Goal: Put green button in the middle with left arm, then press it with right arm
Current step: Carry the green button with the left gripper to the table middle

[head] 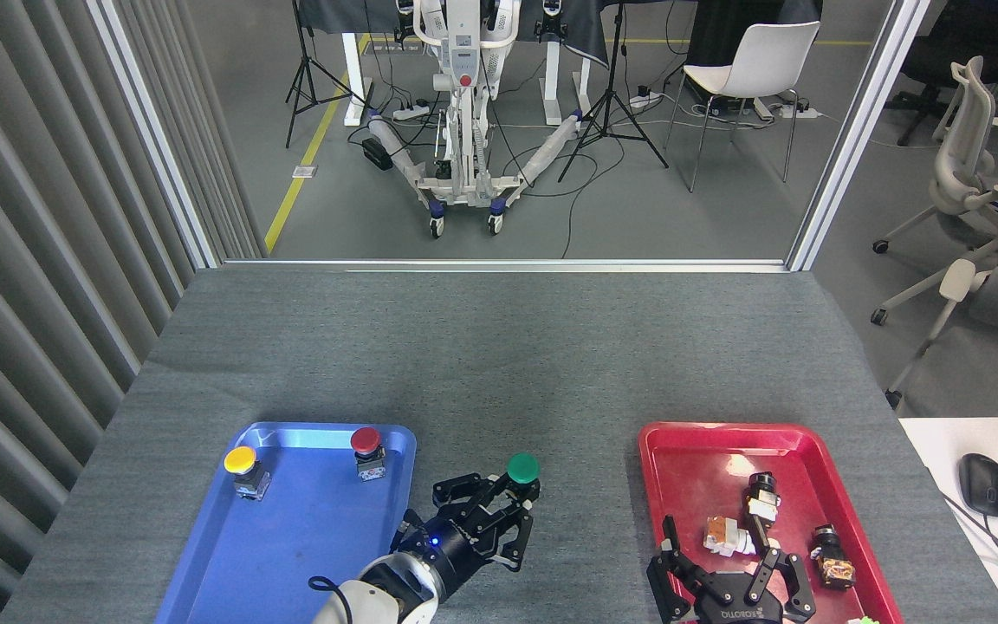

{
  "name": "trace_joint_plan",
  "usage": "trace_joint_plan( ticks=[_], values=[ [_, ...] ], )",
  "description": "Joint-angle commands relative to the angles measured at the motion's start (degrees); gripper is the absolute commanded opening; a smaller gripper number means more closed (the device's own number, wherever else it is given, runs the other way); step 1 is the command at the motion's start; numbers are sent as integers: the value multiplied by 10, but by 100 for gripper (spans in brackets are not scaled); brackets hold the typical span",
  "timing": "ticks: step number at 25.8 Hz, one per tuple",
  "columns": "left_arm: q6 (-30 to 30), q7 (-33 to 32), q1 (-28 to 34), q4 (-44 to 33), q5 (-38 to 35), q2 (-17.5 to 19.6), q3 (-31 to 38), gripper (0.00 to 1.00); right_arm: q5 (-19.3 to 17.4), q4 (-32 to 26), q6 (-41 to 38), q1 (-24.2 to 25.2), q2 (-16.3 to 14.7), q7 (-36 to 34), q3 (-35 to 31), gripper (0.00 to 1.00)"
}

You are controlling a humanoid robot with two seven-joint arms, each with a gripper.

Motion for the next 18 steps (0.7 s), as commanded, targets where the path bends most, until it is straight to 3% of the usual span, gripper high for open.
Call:
trace_joint_plan(
  ticks=[1,7,8,9,10,12,14,18],
  values=[
    [-1,5,-27,74,-9,-20,-17,0,7,1,1,0,2,0,1,99],
    [-17,6,-26,93,-8,-19,-16,0,10,2,3,4,3,0,4,99],
    [-17,9,-26,93,-7,-19,-16,9,10,2,3,5,4,0,4,99],
    [-19,14,-26,93,-5,-18,-16,46,12,2,3,7,4,0,5,99],
    [-18,26,-26,90,-4,-21,-16,76,12,2,3,7,4,0,7,98],
    [-22,57,-25,88,-1,-22,-16,91,12,3,3,7,3,0,9,98],
    [-21,72,-21,78,3,-23,-14,99,12,3,3,7,4,0,9,98],
    [-21,66,3,17,10,-17,-13,99,12,11,-2,7,3,0,9,98]
  ],
)
